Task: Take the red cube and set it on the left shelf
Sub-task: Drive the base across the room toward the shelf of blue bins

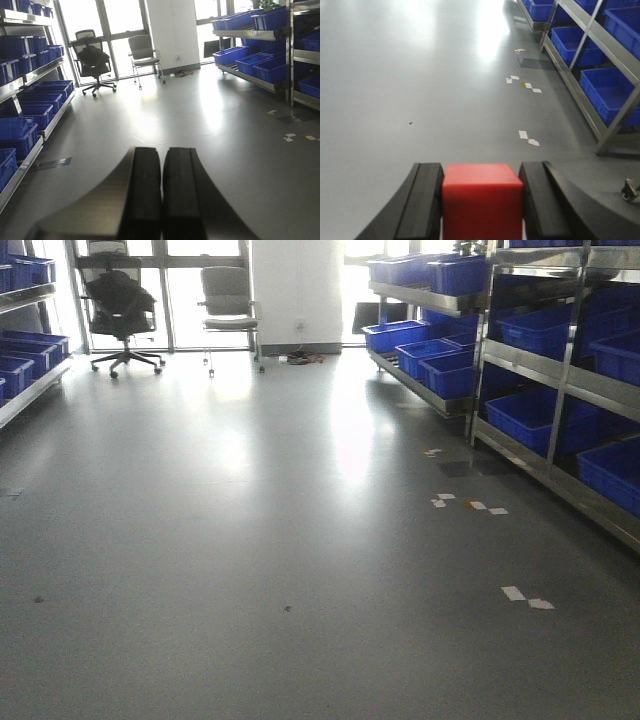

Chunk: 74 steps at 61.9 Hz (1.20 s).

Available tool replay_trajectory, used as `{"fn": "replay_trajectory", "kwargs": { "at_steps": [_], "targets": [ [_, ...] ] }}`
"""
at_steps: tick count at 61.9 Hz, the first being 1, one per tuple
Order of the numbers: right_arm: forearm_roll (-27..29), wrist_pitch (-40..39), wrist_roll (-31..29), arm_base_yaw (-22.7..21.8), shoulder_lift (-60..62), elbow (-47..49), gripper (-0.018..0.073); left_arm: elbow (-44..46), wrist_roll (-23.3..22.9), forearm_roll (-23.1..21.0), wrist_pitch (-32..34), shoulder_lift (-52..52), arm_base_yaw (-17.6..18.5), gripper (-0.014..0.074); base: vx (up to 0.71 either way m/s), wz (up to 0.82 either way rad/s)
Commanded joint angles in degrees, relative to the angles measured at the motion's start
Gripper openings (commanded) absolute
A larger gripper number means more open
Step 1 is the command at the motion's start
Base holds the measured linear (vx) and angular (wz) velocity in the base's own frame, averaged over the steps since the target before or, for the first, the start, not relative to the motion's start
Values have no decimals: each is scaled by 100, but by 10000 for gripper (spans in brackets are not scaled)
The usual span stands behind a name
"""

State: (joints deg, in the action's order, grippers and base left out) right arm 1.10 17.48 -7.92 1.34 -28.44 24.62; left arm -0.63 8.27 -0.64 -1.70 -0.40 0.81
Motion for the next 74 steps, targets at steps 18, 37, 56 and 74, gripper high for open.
{"fn": "replay_trajectory", "kwargs": {
  "at_steps": [18, 37, 56, 74],
  "targets": [
    [3, -502, -4, -32, -27, 169, 58, -126, 3, -27, 518, -2, 38, 106, 28, 21],
    [3, -502, -4, -32, -27, 169, 58, -126, 3, -27, 518, -2, 38, 106, 38, 8],
    [3, -502, -4, -32, -27, 169, 58, -126, 3, -27, 518, -2, 38, 106, 48, 1],
    [3, -502, -4, -32, -27, 169, 58, -126, 3, -27, 518, -2, 38, 106, 54, 2]
  ]
}}
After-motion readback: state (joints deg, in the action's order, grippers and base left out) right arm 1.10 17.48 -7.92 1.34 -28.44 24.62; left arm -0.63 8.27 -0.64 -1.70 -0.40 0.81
